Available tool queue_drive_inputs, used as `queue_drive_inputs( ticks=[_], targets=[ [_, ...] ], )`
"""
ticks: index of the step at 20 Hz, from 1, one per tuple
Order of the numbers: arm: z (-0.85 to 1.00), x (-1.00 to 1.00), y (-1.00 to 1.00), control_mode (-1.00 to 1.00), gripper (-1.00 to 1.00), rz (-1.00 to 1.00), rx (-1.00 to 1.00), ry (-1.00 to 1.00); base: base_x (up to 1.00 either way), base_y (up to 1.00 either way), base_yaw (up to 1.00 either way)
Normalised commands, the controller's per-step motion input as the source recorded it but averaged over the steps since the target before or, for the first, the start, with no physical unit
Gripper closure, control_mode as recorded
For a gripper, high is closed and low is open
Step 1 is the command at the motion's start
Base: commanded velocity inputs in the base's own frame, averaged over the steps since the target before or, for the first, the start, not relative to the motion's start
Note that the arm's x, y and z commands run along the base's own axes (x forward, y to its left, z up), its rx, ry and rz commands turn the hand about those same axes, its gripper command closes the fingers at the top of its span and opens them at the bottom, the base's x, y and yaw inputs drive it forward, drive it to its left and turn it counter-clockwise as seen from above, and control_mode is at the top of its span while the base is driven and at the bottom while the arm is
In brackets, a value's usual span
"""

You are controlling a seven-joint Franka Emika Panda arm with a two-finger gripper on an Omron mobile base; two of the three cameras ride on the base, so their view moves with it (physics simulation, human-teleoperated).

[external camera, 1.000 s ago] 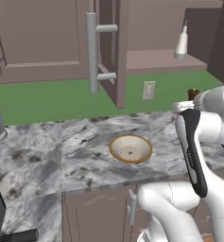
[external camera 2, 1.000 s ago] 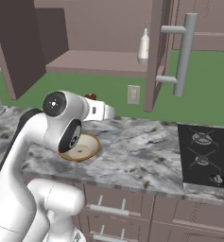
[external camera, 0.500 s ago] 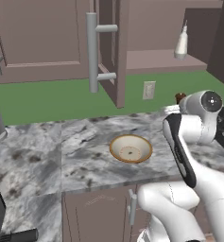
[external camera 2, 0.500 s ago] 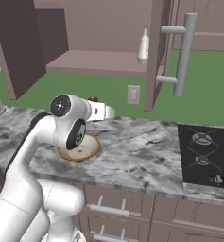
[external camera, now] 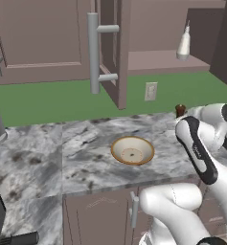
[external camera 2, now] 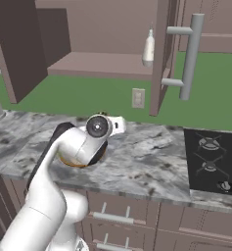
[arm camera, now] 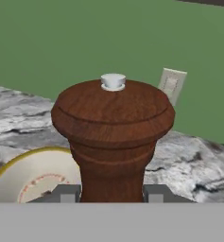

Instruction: Retrieve the bottle and the shaker from the cabinet and place them next to the mixing bowl on the counter. Then add garlic from the fridge to the mixing bowl.

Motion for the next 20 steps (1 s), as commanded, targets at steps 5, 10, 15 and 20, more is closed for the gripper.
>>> queue_drive_inputs(
  ticks=[5, 10, 15, 20],
  targets=[
    [-0.27, 0.00, -0.16, -1.00, 1.00, 0.30, 0.00, 0.00, 0.00, 0.00, 0.00],
    [-0.36, 0.00, -0.23, -1.00, 1.00, 0.09, 0.09, 0.02, 0.00, 0.00, 0.00],
    [-0.27, 0.00, -0.01, -1.00, 1.00, 0.10, 0.13, 0.08, 0.00, 0.00, 0.00],
    [-0.27, 0.00, 0.01, -1.00, 1.00, 0.13, 0.06, 0.10, 0.00, 0.00, 0.00]
  ],
)
